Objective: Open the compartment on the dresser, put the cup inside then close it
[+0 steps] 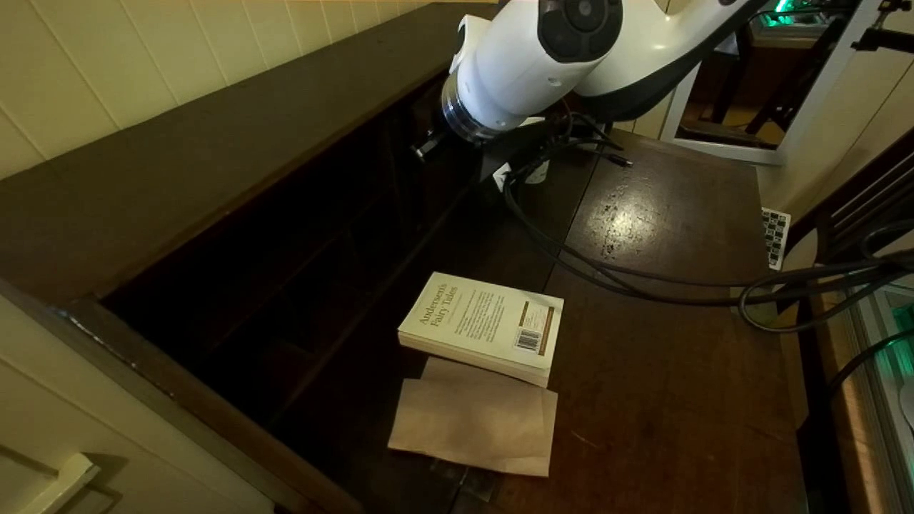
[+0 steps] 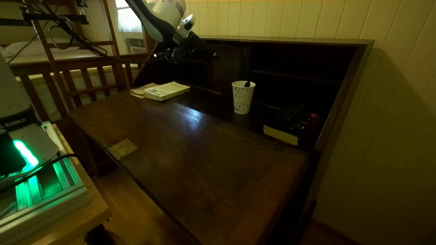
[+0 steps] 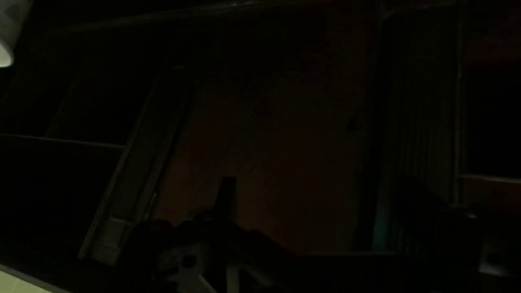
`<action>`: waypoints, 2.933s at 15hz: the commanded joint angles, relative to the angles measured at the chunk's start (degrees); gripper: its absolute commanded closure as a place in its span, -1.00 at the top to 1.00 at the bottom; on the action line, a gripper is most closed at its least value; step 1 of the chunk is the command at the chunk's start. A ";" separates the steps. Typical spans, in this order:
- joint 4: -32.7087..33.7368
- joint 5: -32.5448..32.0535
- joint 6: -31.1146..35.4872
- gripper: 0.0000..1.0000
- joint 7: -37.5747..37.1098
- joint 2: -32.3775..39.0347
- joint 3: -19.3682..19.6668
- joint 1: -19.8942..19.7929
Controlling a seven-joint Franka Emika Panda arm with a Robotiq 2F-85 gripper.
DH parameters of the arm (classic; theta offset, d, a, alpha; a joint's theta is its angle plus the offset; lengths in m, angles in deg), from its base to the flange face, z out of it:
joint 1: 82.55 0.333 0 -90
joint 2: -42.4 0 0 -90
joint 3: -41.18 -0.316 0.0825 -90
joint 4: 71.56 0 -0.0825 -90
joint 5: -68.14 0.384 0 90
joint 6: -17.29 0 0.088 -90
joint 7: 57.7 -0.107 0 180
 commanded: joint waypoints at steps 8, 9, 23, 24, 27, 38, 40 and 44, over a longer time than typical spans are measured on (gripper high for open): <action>1.18 -0.20 -1.62 1.00 -0.92 1.08 0.54 -0.23; 1.18 0.07 -1.89 1.00 -0.74 1.17 0.55 -0.22; -3.28 12.96 -3.78 1.00 13.36 -1.98 0.55 -0.65; -3.71 14.43 -4.16 1.00 15.05 -2.26 0.53 -0.65; -4.61 17.40 -4.88 1.00 18.76 -3.22 0.55 -0.66; -9.85 22.46 -4.62 1.00 26.39 -6.45 1.09 -2.24; -10.72 22.78 -4.83 1.00 26.99 -6.78 1.26 -2.88; -11.57 23.20 -4.75 1.00 27.40 -7.22 1.87 -4.32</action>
